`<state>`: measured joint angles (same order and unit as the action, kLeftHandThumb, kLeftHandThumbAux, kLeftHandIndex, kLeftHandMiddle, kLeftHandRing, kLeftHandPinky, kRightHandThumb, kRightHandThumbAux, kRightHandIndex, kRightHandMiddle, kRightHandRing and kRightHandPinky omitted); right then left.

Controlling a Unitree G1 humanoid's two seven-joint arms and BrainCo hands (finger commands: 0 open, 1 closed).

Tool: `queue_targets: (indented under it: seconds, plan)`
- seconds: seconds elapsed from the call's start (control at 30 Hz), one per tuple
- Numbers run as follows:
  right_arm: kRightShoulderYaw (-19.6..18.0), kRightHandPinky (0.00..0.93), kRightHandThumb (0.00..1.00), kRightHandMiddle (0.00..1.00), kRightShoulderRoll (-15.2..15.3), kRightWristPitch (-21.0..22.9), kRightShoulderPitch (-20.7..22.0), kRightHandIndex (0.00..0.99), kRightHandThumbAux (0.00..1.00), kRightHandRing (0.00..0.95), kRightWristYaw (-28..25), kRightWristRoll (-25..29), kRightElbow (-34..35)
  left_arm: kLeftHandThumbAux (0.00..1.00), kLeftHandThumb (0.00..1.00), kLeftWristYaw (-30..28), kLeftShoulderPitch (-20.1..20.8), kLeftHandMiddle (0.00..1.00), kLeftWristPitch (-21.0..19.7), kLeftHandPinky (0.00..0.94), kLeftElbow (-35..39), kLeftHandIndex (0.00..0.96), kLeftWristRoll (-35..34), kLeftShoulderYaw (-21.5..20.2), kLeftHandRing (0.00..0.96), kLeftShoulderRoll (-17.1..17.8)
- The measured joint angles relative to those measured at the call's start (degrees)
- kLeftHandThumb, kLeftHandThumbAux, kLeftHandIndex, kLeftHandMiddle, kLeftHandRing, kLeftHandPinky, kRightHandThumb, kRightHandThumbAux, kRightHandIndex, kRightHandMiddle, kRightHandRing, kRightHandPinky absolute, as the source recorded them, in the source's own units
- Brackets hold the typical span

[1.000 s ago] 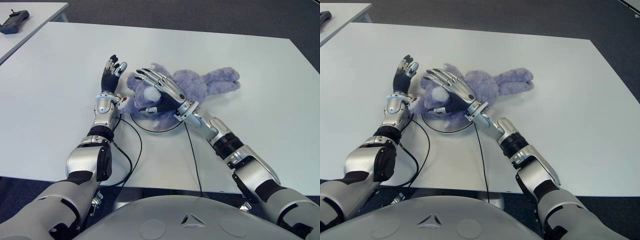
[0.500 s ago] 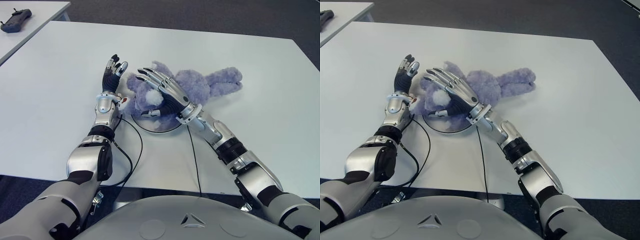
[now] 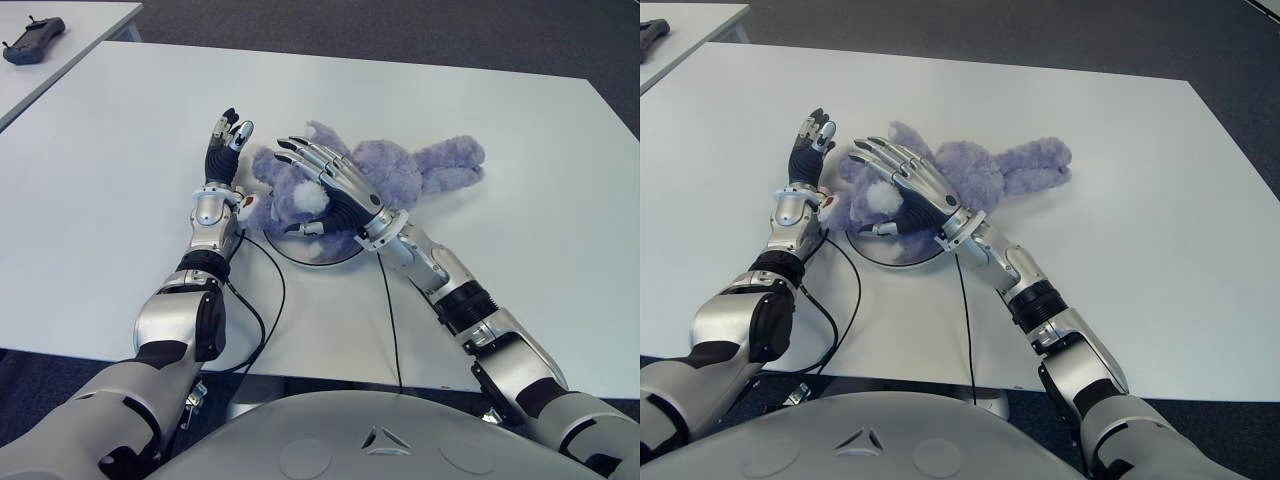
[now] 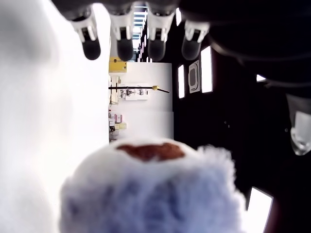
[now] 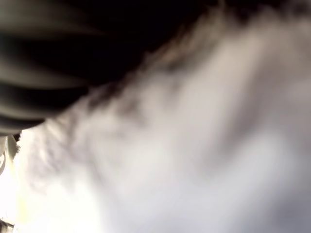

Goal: Put the doll into the plate.

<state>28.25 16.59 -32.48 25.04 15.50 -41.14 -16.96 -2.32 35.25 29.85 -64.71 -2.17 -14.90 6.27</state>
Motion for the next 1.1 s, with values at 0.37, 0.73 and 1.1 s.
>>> queue_targets:
  seconds: [0.37, 0.73, 1.1]
  plan:
    - [-1.3, 0.000, 0.073, 0.000, -0.5, 0.0, 0.0, 0.000, 0.357, 0.000, -2.3, 1.8, 1.8, 0.403, 0.000, 0.4, 0.0, 0.000, 0.0, 0.000, 0.0, 0.000, 0.0, -0.1, 0.000, -0.1]
    - [-2.5, 0.000, 0.059, 0.000, -0.8, 0.0, 0.0, 0.000, 0.345, 0.000, -5.0, 3.5, 2.2, 0.391, 0.000, 0.4, 0.2, 0.005, 0.0, 0.000, 0.0, 0.000, -0.1, -0.5, 0.000, -0.2]
    - [-3.4, 0.000, 0.071, 0.000, -1.1, 0.0, 0.0, 0.000, 0.323, 0.000, -6.5, 4.7, 2.3, 0.377, 0.000, 0.5, 0.2, 0.006, -0.1, 0.000, 0.0, 0.000, 0.0, -0.5, 0.000, -0.3]
